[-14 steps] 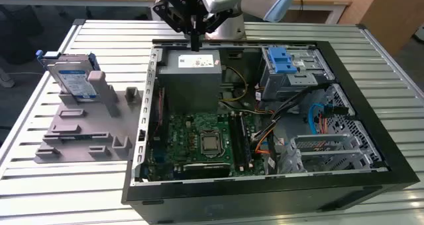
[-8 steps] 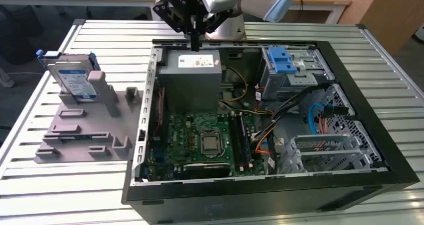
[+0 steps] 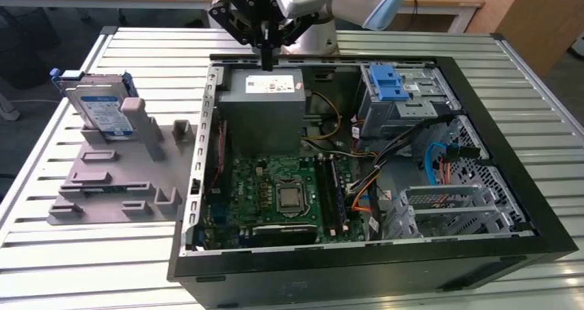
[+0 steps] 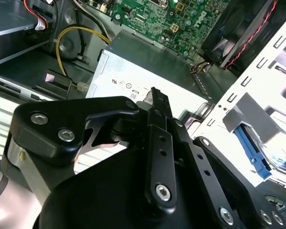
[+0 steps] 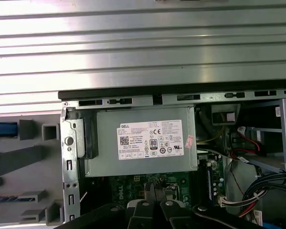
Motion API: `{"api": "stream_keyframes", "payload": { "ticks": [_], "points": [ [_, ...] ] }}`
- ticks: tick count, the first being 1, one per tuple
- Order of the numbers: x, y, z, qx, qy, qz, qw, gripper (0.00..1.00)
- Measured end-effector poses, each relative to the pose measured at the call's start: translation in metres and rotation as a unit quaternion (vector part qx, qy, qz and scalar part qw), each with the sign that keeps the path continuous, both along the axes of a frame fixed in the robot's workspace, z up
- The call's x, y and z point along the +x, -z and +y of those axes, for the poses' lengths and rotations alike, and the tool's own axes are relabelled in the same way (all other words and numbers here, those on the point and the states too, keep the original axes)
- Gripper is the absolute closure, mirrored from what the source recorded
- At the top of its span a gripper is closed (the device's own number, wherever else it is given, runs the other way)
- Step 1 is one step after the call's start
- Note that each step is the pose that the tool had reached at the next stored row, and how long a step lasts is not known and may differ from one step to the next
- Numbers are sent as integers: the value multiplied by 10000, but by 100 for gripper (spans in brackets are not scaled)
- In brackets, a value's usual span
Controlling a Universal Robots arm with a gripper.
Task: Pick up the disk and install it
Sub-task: 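Reach for the disk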
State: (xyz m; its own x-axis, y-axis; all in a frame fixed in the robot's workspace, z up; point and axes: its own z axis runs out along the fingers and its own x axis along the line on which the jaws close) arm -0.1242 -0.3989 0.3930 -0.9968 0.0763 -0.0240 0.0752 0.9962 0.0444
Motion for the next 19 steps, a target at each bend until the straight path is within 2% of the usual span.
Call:
{"api": "stream_keyframes", "payload": {
  "ticks": [7, 19],
  "points": [
    [-23, 5, 0, 0, 0, 6, 10000, 89],
    [-65, 18, 0, 0, 0, 39, 10000, 89]
  ]
}}
